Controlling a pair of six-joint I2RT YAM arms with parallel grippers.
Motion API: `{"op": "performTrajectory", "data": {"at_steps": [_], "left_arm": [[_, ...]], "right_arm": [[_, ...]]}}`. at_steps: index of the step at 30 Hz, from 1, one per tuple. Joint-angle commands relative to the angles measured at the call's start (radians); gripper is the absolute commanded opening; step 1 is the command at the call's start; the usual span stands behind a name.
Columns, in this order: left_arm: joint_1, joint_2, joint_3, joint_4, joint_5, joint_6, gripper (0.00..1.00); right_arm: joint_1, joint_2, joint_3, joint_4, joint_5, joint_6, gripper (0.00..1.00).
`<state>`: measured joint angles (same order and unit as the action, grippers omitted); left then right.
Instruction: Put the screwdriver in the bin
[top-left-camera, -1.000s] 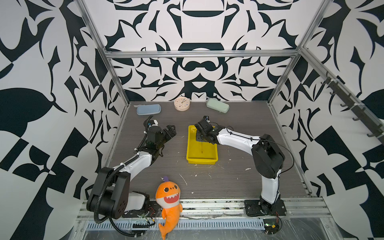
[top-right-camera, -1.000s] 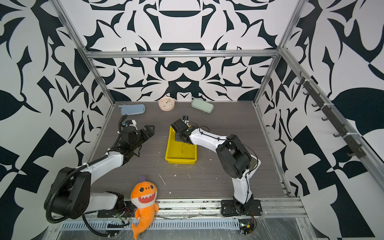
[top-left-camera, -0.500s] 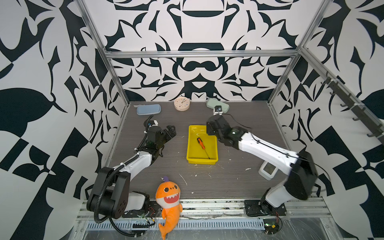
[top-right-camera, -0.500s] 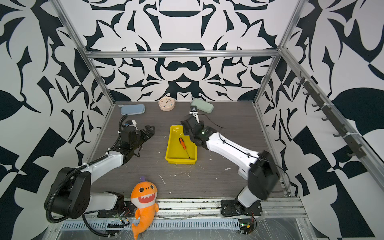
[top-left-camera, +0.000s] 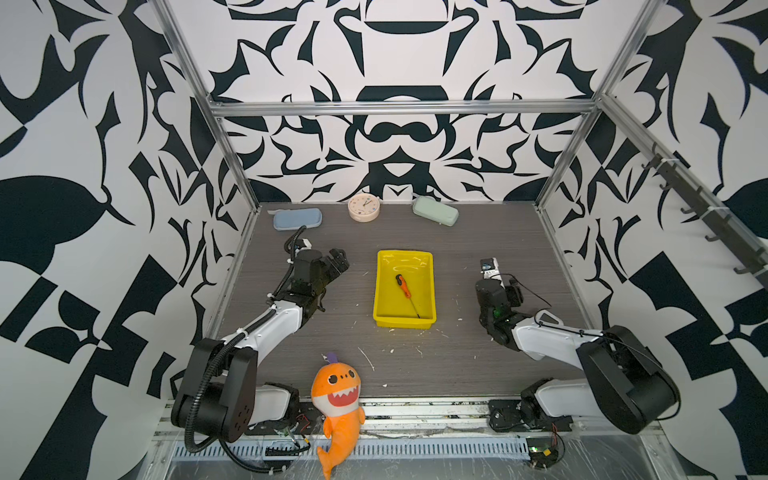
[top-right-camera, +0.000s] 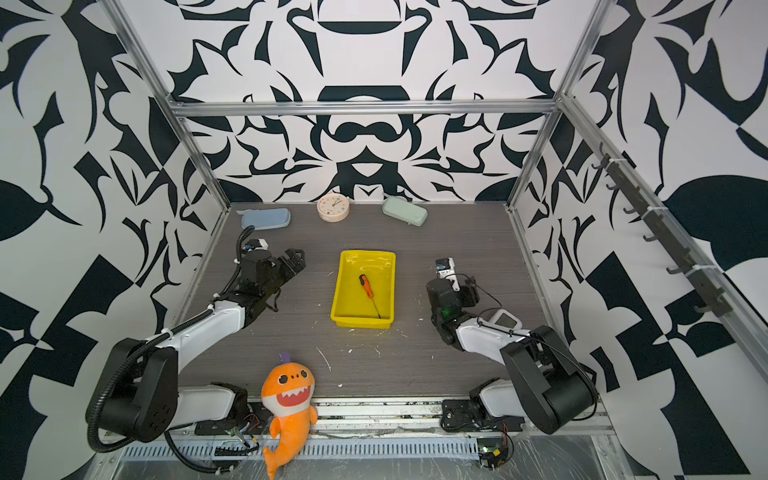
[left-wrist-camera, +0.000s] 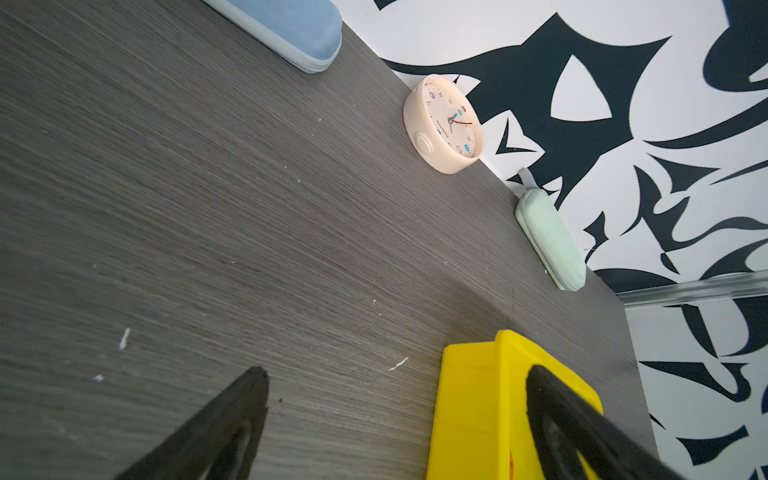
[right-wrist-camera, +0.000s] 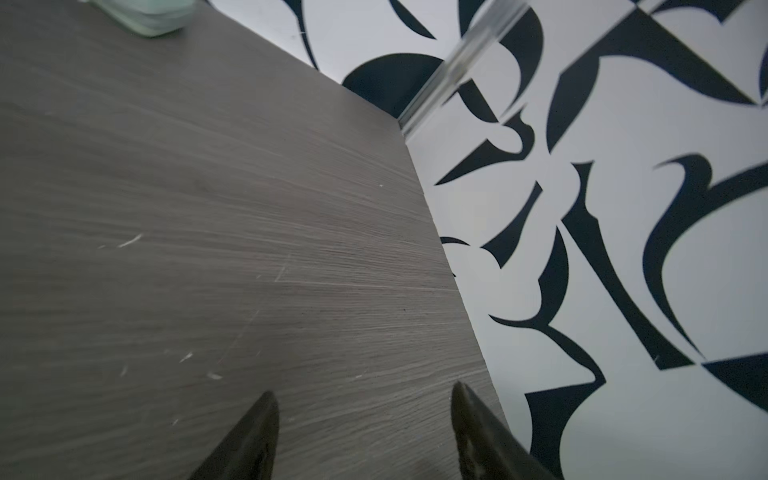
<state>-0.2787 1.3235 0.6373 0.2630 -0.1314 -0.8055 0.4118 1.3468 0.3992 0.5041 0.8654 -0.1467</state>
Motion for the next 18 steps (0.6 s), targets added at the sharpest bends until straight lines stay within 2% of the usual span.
{"op": "performTrajectory", "data": {"at_steps": [1, 3, 5, 9, 12, 13, 14, 16, 18], "left_arm": [[0.006, 0.018, 0.026, -0.035, -0.016, 0.011, 0.99], [0.006, 0.027, 0.027, -0.028, -0.013, 0.006, 0.99], [0.008, 0.032, 0.026, -0.025, -0.013, 0.002, 1.0], [0.007, 0.039, 0.031, -0.025, -0.013, -0.001, 1.0], [0.007, 0.05, 0.038, -0.029, -0.011, -0.003, 1.0], [0.007, 0.055, 0.041, -0.032, -0.011, -0.004, 0.99], [0.008, 0.058, 0.041, -0.03, -0.008, 0.001, 1.0], [0.007, 0.067, 0.032, 0.009, -0.013, 0.013, 1.0], [0.006, 0.063, 0.032, 0.016, -0.032, 0.04, 1.0]], "right_arm": [[-0.059, 0.01, -0.018, 0.189, -0.038, 0.099, 0.69], [-0.105, 0.041, -0.02, 0.196, -0.109, 0.133, 0.7], [-0.116, 0.051, 0.017, 0.121, -0.14, 0.148, 0.7], [-0.157, 0.092, 0.017, 0.212, -0.214, 0.109, 0.7], [-0.247, 0.107, 0.053, 0.146, -0.305, 0.209, 0.71], [-0.274, 0.122, 0.041, 0.185, -0.342, 0.237, 0.71], [-0.304, 0.156, 0.002, 0.3, -0.382, 0.245, 0.72], [-0.309, 0.149, -0.005, 0.281, -0.495, 0.218, 0.72], [-0.31, 0.199, -0.078, 0.457, -0.529, 0.198, 0.73]]}}
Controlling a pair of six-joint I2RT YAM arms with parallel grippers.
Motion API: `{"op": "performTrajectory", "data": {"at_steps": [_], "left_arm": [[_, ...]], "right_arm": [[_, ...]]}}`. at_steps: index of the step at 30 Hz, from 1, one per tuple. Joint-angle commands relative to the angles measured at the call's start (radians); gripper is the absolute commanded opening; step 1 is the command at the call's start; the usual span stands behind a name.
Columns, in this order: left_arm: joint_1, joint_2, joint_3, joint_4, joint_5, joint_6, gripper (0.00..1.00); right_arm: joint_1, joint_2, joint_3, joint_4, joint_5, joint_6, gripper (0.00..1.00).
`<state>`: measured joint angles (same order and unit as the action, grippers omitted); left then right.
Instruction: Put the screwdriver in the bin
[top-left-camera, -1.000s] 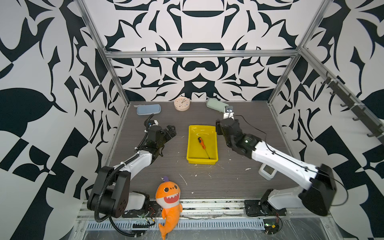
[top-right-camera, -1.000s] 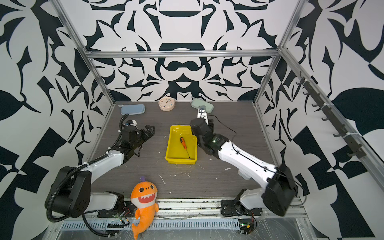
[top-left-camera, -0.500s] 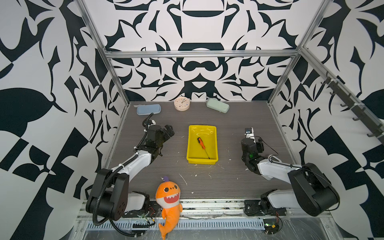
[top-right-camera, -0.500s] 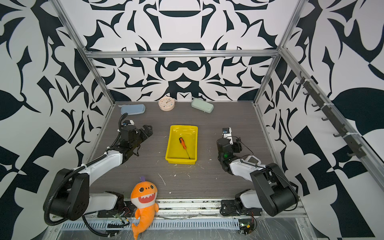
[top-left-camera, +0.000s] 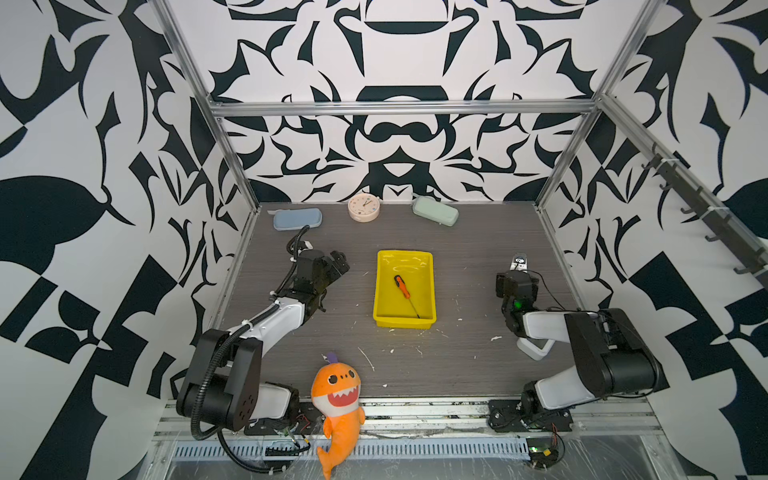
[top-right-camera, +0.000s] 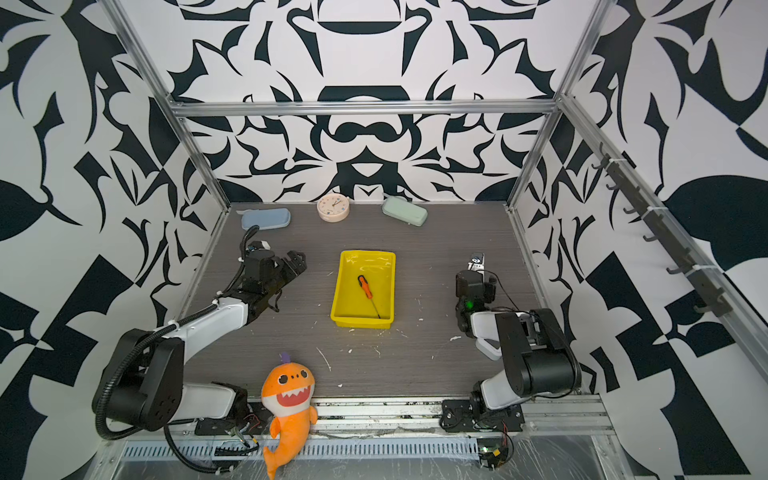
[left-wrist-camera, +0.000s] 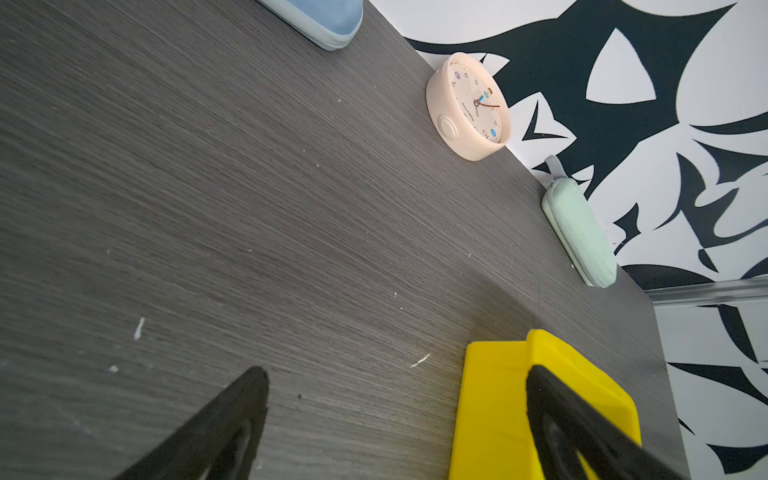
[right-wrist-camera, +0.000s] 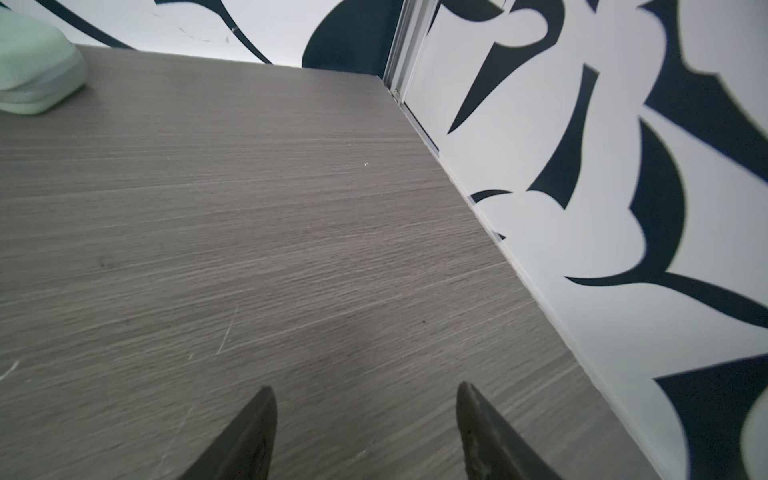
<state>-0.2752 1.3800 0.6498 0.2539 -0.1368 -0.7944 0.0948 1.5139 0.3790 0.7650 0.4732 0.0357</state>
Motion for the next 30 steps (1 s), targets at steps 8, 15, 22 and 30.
{"op": "performTrajectory", "data": {"at_steps": [8, 15, 22, 30], "left_arm": [[0.002, -0.146, 0.068, -0.169, -0.372, 0.395, 0.99], [0.008, -0.036, -0.173, 0.317, -0.593, 0.772, 1.0], [0.056, 0.131, -0.267, 0.649, -0.44, 0.886, 1.0], [0.119, 0.138, -0.281, 0.682, -0.392, 0.833, 1.0]], "right_arm": [[0.022, 0.039, -0.043, 0.186, -0.186, -0.028, 1.0], [0.021, 0.045, -0.032, 0.176, -0.22, -0.042, 1.0], [0.022, 0.045, -0.034, 0.178, -0.22, -0.043, 1.0], [0.021, 0.046, -0.034, 0.178, -0.22, -0.043, 1.0]]}}
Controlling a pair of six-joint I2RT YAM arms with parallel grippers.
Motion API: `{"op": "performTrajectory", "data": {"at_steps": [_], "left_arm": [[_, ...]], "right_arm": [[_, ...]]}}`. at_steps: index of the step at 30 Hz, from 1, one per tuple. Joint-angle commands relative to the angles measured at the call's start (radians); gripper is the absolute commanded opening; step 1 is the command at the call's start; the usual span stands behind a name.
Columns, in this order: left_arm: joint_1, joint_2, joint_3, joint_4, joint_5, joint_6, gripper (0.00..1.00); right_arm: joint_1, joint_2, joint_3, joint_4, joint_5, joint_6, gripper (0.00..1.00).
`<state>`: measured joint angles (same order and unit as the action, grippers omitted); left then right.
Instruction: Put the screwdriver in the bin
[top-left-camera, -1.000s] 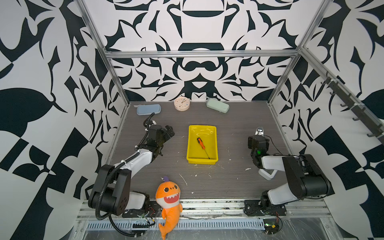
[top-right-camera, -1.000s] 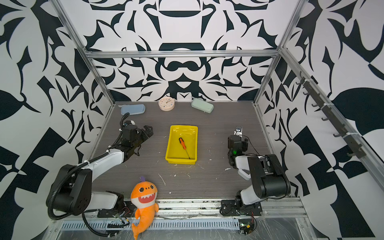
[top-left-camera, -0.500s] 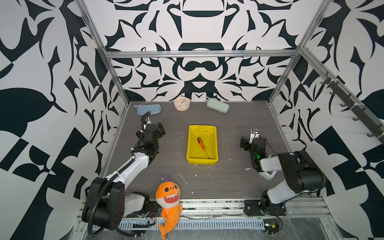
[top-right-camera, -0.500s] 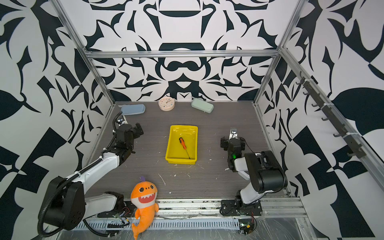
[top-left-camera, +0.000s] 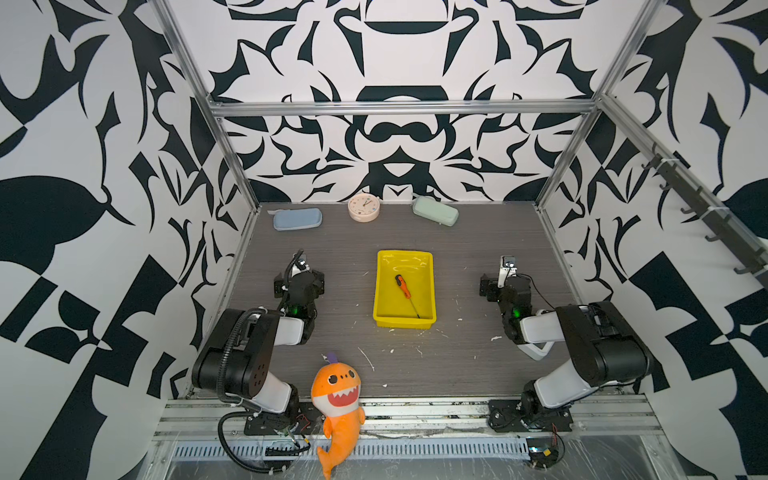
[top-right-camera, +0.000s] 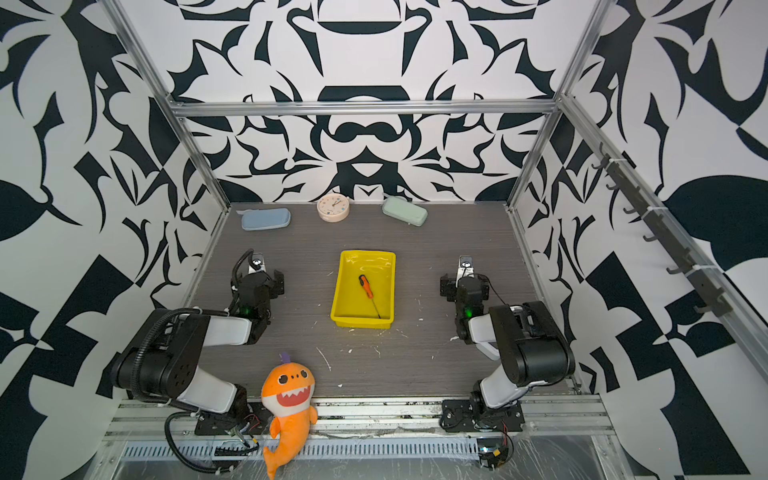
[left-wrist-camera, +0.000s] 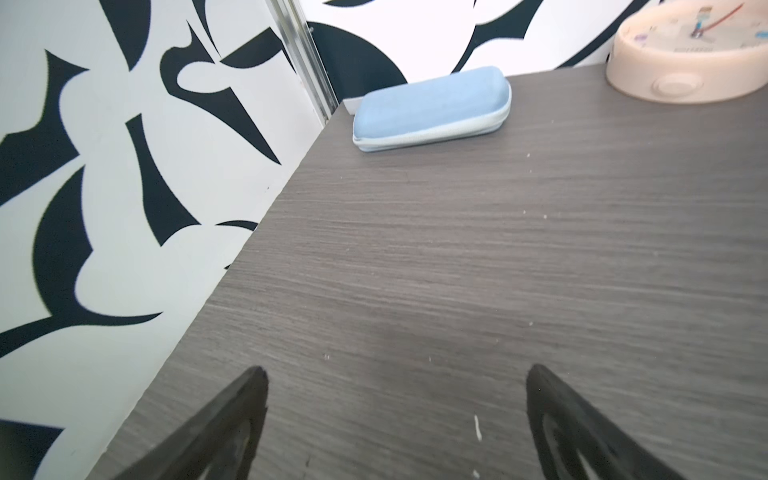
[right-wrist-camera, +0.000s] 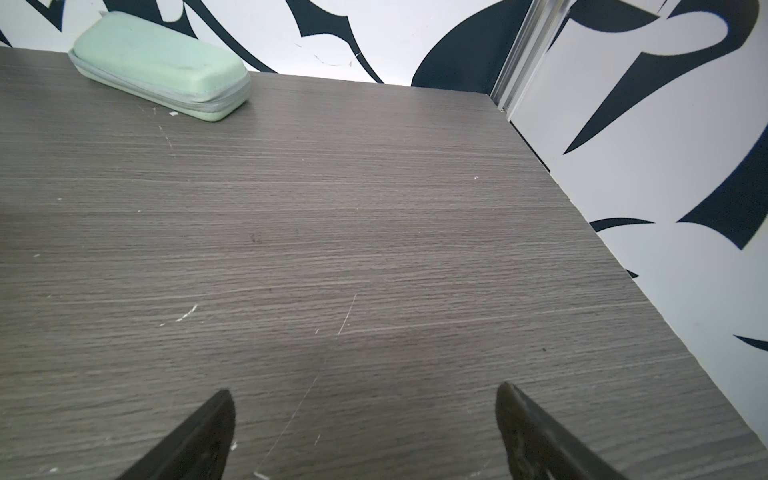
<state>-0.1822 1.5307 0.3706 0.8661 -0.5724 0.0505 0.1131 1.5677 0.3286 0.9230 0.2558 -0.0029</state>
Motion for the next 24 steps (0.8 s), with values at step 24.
{"op": "performTrajectory", "data": {"at_steps": [24], "left_arm": [[0.199, 0.022, -0.009, 0.071, 0.296, -0.152, 1.0]], "right_arm": [[0.003, -0.006, 0.017, 0.026, -0.003, -0.002, 1.0]]}}
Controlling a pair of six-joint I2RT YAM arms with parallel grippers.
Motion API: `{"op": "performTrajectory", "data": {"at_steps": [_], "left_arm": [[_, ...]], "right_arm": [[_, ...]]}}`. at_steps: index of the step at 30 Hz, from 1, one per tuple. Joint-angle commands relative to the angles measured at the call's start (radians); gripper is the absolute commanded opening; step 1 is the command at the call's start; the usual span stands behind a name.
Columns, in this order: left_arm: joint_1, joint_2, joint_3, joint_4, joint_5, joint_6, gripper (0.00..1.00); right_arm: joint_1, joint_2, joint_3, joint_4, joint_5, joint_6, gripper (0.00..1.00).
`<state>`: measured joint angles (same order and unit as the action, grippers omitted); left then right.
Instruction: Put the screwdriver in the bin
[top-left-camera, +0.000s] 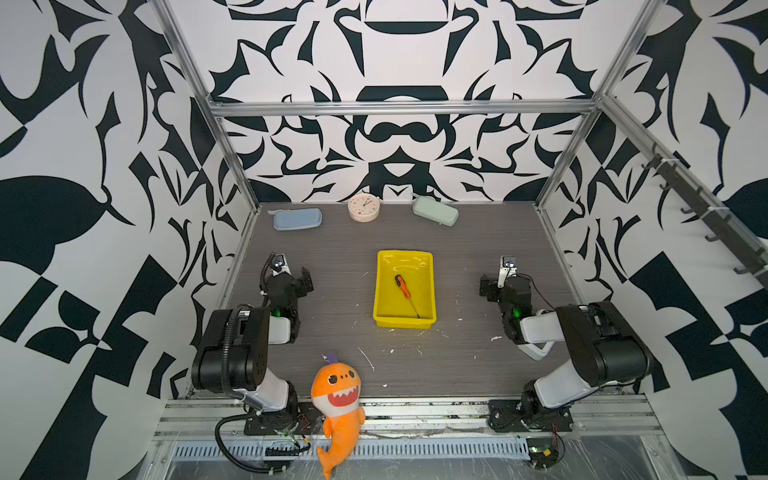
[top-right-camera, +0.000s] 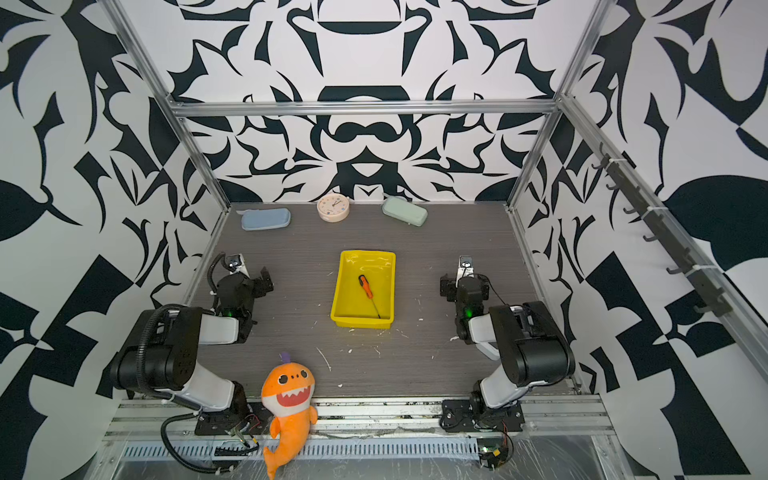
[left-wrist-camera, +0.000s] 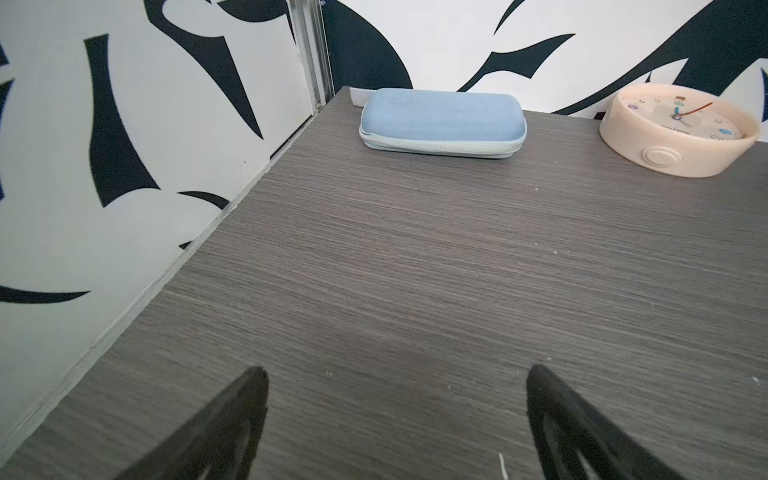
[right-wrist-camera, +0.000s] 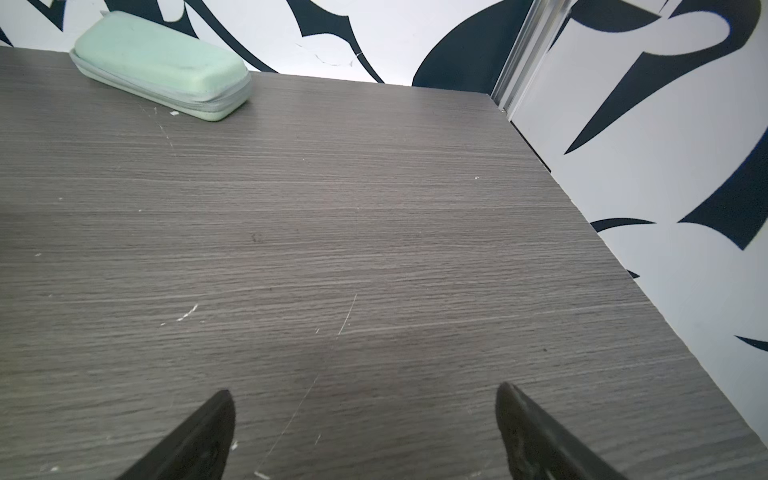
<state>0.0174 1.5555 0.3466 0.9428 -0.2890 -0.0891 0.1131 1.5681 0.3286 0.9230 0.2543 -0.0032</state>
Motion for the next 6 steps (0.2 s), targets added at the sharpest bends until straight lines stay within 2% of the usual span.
{"op": "performTrajectory", "data": {"at_steps": [1, 6], "left_arm": [[-0.001, -0.003, 0.014, -0.006, 0.013, -0.012, 1.0], [-0.001, -0.003, 0.015, -0.005, 0.013, -0.01, 1.0]], "right_arm": [[0.002, -0.005, 0.017, 0.023, -0.002, 0.002, 1.0], [-0.001, -0.007, 0.012, 0.03, -0.007, -0.001, 1.0]]}}
